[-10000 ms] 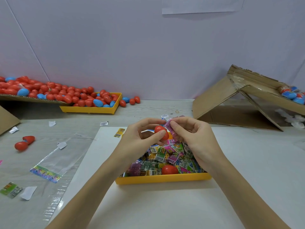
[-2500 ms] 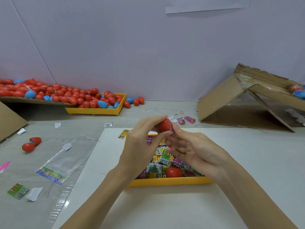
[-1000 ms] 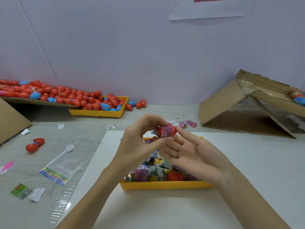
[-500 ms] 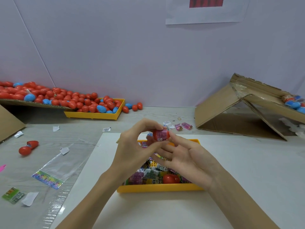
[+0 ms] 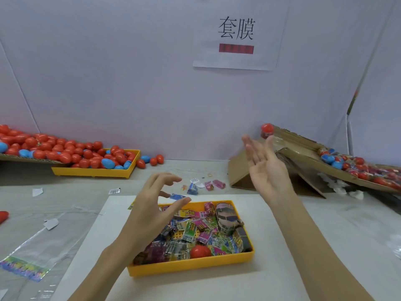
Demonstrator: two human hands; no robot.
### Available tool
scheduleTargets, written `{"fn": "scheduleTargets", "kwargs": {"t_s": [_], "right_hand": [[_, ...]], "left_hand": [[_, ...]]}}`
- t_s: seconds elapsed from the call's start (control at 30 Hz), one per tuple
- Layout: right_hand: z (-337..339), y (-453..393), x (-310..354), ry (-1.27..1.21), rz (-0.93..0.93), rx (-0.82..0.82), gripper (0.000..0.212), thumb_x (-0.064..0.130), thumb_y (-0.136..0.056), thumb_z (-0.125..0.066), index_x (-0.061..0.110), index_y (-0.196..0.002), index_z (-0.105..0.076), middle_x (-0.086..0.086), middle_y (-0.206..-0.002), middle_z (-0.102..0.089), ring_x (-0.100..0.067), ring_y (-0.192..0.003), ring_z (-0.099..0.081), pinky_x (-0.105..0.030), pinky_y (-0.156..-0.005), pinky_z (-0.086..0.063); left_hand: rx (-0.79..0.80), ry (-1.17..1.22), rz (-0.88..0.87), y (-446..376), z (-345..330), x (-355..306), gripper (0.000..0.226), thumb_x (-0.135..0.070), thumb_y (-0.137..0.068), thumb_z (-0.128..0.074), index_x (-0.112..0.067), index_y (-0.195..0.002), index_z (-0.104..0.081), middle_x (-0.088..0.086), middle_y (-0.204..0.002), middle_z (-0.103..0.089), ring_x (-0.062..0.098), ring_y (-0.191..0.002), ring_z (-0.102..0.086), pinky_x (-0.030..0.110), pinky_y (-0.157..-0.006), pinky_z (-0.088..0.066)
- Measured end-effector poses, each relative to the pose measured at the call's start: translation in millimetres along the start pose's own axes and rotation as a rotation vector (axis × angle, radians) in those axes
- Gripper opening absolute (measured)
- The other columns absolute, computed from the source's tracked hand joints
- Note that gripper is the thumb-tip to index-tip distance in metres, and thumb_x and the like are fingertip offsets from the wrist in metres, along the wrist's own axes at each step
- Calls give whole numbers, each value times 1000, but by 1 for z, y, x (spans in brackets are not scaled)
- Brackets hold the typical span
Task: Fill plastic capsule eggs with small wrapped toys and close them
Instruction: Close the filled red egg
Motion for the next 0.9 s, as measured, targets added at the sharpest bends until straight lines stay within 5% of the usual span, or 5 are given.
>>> {"fn": "scheduleTargets", "kwargs": {"t_s": [0.2,0.4,0.53,0.67,0.9], "right_hand": [[23,13,-44,610,-163,160,26,13,-107,-51,-2,-121,-67,-18,-108,-77,-26,-97,-76,-24,-76,-60],[25,31,-69,959,-49,147,23,17,-107,-53,11,-105,-75,-6,-79,-75,-13,-63,-66,-21,-51,-53],[20,40,-72,1211,61,166,19,18,-107,-53,21,-104,-71,2,-75,-74,-17,-62,-67,-26,-56,-58],[15,48,-75,1346,151,205,17,18,-106,-55,23,-103,-70,4,-70,-71,-5,-63,-66,-18,-59,-52],[-4,62,-83,1470,225,341,15,20,-106,-55,23,-105,-70,6,-74,-69,-9,-70,-67,-29,-71,-57]], "left_hand": [[91,-84,30,2,-9,6,16,-40,-91,-69,-28,-101,-72,-18,-111,-60,6,-111,-58,22,-86,-53],[208,-288,89,8,-12,26,10,-33,-98,-68,-25,-102,-71,-15,-105,-61,7,-107,-52,22,-89,-42],[293,-348,34,9,-21,18,10,-30,-98,-69,-23,-104,-74,-14,-103,-64,6,-102,-53,23,-88,-44],[220,-220,216,-4,-16,36,9,-31,-101,-64,-30,-107,-71,-21,-102,-66,2,-95,-61,15,-78,-48],[414,-738,391,-86,-21,135,45,-28,-108,-49,-13,-150,-45,16,-154,-43,34,-141,-39,44,-114,-33]]}}
Point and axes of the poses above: each hand's wrist, its own y-axis away from the middle knuckle, its own z-axis out of the back of the hand, x = y × z, the point moved 8 cm from there along -y, towards the middle knuckle
